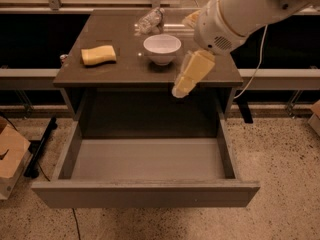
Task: Place sponge into top drawer
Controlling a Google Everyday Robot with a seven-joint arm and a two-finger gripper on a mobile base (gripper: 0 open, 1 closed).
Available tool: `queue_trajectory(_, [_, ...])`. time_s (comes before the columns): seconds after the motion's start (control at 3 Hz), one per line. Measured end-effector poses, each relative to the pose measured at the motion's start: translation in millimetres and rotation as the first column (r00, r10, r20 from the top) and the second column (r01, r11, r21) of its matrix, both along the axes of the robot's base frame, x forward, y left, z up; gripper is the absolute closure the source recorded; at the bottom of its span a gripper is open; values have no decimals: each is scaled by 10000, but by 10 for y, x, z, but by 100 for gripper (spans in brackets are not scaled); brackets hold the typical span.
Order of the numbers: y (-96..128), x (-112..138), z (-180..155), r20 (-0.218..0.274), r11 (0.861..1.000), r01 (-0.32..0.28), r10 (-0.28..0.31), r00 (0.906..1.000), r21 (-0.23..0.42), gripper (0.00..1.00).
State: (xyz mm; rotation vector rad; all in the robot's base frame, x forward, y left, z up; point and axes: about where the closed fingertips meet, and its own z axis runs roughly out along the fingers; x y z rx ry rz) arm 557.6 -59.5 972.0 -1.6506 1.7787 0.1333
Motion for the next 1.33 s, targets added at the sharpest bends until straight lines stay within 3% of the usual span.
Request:
queue_trajectory(0.67, [647, 560, -189, 199, 9940, -884, 873, 9960, 639, 0])
queue_trajectory(1.33, [1215, 1135, -482, -124, 9826, -1571, 1591, 9872, 995, 0])
